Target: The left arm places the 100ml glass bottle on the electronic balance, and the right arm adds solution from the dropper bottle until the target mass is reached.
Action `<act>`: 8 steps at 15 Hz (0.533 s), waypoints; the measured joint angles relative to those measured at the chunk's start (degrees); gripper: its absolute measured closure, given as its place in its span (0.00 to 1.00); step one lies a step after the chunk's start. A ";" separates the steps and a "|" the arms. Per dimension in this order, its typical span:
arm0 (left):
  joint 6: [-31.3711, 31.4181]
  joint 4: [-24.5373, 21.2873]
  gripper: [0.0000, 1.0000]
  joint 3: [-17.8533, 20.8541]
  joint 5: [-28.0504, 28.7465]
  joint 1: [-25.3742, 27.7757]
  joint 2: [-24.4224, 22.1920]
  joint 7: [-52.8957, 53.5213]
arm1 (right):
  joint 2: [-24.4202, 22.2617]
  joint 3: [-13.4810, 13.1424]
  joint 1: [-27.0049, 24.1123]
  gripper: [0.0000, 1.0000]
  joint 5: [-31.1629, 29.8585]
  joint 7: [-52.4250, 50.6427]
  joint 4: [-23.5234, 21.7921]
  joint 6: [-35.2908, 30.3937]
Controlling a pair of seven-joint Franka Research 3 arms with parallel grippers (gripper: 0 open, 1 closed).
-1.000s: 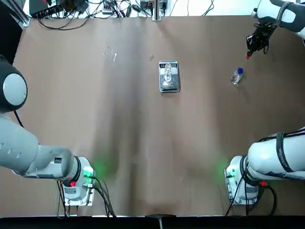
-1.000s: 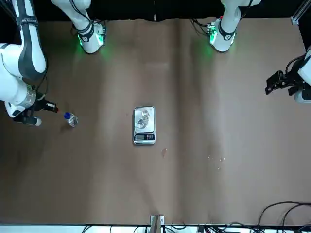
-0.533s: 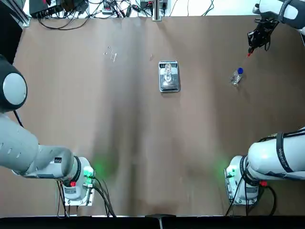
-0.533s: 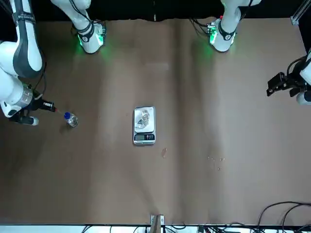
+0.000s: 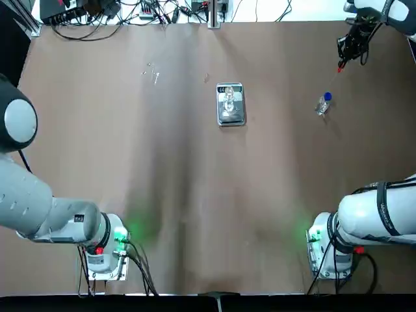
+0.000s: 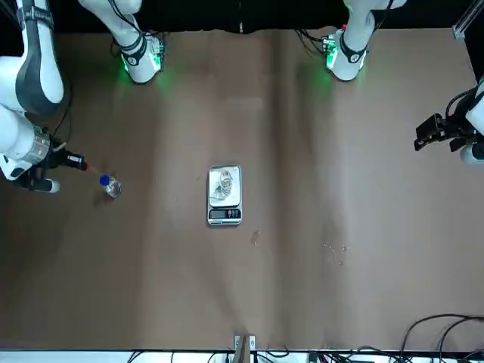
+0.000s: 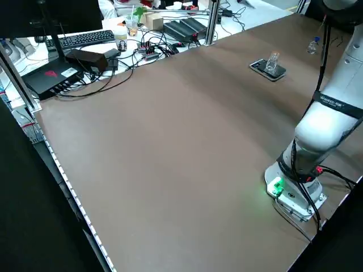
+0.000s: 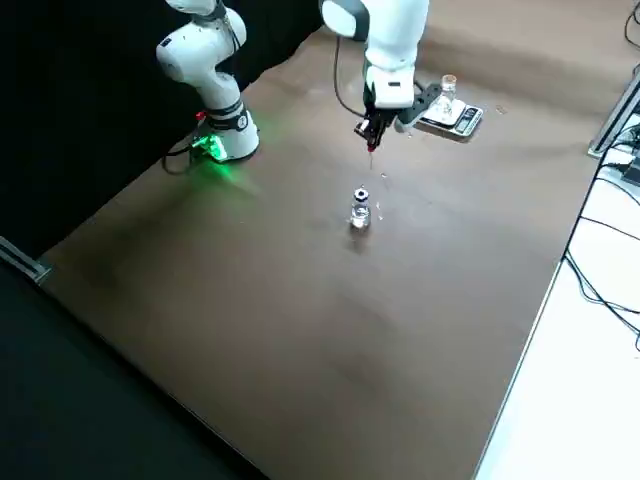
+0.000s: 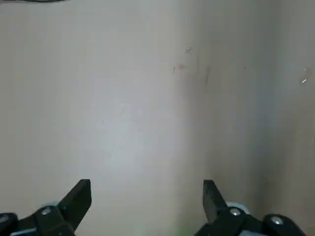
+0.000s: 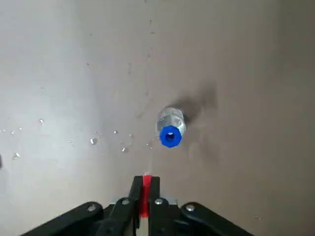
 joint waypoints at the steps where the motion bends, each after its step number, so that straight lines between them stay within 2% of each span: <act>1: 0.00 0.00 0.00 0.00 0.00 0.00 0.01 0.00 | -0.32 0.07 0.64 0.91 0.02 0.39 0.30 -0.35; 8: 0.04 0.00 0.00 0.00 0.00 0.00 0.05 0.00 | -0.60 0.22 5.19 0.92 0.93 5.37 1.59 -2.24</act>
